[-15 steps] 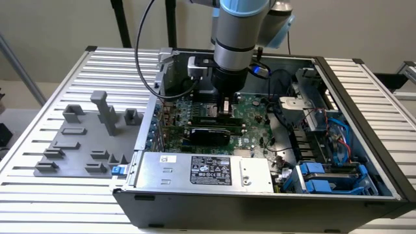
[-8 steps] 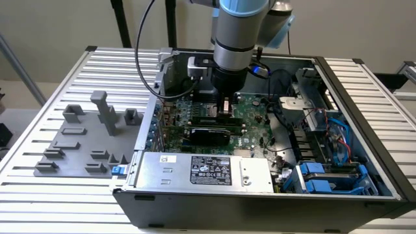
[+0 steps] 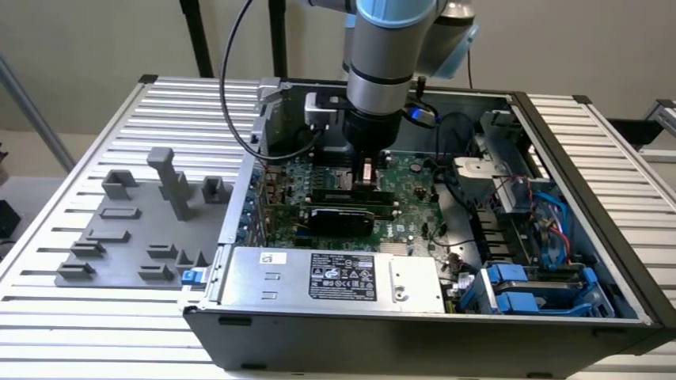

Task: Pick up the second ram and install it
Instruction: 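Press down the second ram until it locks into place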

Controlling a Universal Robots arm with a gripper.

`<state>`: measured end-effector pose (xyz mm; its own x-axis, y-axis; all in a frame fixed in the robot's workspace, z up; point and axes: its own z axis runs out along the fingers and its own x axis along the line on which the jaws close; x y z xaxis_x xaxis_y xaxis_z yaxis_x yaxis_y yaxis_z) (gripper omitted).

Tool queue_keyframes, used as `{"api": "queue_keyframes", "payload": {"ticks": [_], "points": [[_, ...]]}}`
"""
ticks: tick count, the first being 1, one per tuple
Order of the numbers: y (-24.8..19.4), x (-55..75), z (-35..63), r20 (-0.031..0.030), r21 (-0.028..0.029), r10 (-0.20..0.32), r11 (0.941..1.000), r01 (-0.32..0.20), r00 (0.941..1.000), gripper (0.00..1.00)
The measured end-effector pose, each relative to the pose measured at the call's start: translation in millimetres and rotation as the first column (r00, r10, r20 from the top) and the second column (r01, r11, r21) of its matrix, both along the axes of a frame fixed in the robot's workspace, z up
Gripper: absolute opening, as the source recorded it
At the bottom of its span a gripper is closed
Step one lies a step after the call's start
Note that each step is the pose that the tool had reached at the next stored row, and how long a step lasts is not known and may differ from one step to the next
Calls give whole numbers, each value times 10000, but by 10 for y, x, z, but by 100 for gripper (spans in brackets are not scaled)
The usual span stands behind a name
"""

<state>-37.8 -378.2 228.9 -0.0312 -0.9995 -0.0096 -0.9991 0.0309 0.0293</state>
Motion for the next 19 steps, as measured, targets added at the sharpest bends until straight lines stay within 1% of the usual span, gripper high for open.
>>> {"api": "queue_keyframes", "payload": {"ticks": [3, 19], "points": [[6, -7, -5, 0, -1, 0, 10000, 0, 10000, 0], [5, -11, -30, 1, 3, -1, 10000, 1, 10000, 0]]}}
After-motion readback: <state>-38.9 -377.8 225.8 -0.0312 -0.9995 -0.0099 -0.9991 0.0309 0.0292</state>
